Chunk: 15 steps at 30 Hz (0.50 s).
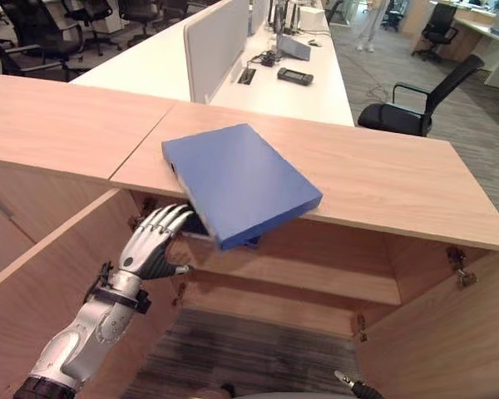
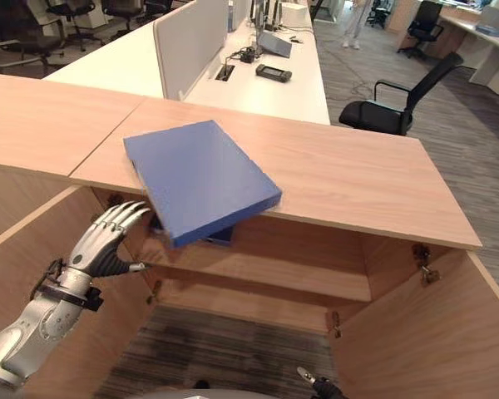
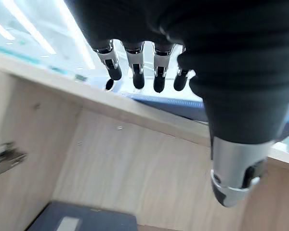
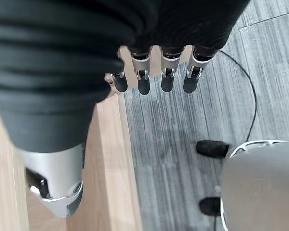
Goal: Put the empty folder in the office cabinet
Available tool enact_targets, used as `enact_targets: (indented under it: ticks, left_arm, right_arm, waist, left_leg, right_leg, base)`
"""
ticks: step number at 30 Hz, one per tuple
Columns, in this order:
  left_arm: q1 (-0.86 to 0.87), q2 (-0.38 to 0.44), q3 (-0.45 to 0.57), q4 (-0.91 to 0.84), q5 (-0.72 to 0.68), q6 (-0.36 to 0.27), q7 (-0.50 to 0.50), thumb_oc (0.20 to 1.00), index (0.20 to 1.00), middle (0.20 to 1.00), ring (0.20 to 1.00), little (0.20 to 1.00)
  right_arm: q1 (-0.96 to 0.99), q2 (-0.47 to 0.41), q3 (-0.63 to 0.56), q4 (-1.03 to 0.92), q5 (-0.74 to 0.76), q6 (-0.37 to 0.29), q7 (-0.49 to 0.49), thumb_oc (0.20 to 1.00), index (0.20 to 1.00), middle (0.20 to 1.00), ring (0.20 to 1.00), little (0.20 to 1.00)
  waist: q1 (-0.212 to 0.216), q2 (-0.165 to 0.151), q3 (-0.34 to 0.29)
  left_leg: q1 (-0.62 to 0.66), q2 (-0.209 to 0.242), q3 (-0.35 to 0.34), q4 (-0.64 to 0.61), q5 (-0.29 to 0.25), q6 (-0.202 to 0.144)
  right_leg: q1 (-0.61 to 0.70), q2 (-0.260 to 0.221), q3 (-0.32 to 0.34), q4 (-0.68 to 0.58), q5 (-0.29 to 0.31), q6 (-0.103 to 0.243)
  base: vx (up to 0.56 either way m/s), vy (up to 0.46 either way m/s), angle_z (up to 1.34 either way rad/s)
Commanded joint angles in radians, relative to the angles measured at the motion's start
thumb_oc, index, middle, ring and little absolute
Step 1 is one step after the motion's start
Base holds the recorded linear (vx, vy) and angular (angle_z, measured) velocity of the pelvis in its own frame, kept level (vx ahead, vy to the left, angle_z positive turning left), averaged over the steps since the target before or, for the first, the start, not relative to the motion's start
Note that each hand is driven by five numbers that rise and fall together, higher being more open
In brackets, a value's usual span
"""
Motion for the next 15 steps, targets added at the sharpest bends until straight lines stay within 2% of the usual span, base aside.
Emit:
enact_targets:
  ticks: [1,15]
  left_arm:
    - [-0.076,0.025,-0.007,-0.060,0.036,-0.030,0.043,1.000,1.000,1.000,1.000,1.000]
    - [-0.210,0.061,-0.091,-0.063,0.097,-0.029,0.052,1.000,1.000,1.000,1.000,1.000]
  right_arm:
    - [-0.057,-0.006,0.032,0.022,0.002,-0.037,-0.009,1.000,1.000,1.000,1.000,1.000]
    - [-0.055,-0.002,0.046,0.031,-0.006,-0.043,-0.011,1.000,1.000,1.000,1.000,1.000]
  waist:
    - [0.003,-0.016,-0.018]
    - [-0.026,-0.006,-0.042]
  left_leg:
    - [0.013,0.011,-0.031,0.003,-0.086,0.010]
    - [0.040,0.008,-0.014,0.003,-0.103,0.015]
  right_leg:
    - [0.009,-0.010,0.005,0.006,-0.010,0.059]
    - [0.020,-0.008,0.028,0.006,-0.011,0.063]
  base:
    - [0.03,0.019,-0.09]
    - [0.01,0.008,-0.03]
